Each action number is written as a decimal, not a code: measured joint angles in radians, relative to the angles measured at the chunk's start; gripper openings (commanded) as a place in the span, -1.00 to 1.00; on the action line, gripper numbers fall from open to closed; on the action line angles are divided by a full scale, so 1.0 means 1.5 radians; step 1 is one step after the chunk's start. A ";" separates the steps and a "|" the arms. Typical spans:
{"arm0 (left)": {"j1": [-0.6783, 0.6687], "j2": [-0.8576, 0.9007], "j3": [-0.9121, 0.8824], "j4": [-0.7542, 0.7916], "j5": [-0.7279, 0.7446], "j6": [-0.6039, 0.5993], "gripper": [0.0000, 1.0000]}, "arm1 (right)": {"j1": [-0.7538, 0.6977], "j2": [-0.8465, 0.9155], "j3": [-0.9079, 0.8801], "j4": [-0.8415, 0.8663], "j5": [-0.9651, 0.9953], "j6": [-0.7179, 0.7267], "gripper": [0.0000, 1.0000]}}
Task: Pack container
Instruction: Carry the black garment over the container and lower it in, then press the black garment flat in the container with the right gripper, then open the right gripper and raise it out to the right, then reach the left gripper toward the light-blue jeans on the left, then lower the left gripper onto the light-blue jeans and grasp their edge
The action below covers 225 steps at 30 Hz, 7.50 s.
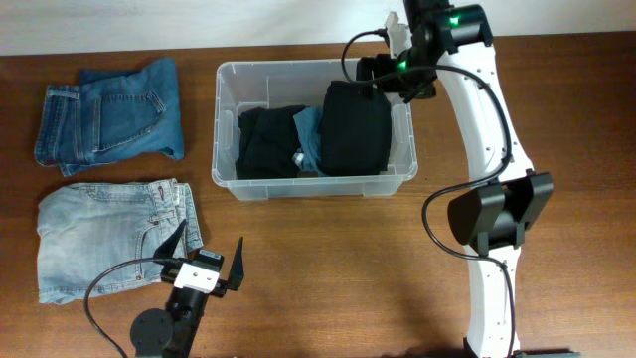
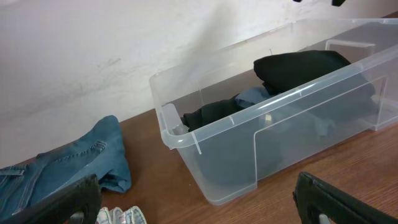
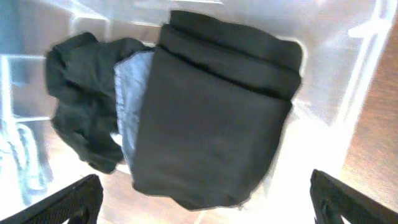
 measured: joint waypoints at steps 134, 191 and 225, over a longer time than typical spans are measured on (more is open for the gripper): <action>0.000 0.000 0.000 0.000 -0.003 0.000 0.98 | -0.388 -0.244 -0.281 0.013 0.229 0.173 0.97; 0.345 0.928 0.863 -0.367 -0.309 -0.123 0.99 | -0.388 -0.243 -0.283 0.013 0.227 0.173 0.97; 0.596 1.247 0.864 -0.512 -0.064 0.182 0.99 | -0.388 -0.243 -0.283 0.013 0.227 0.173 0.97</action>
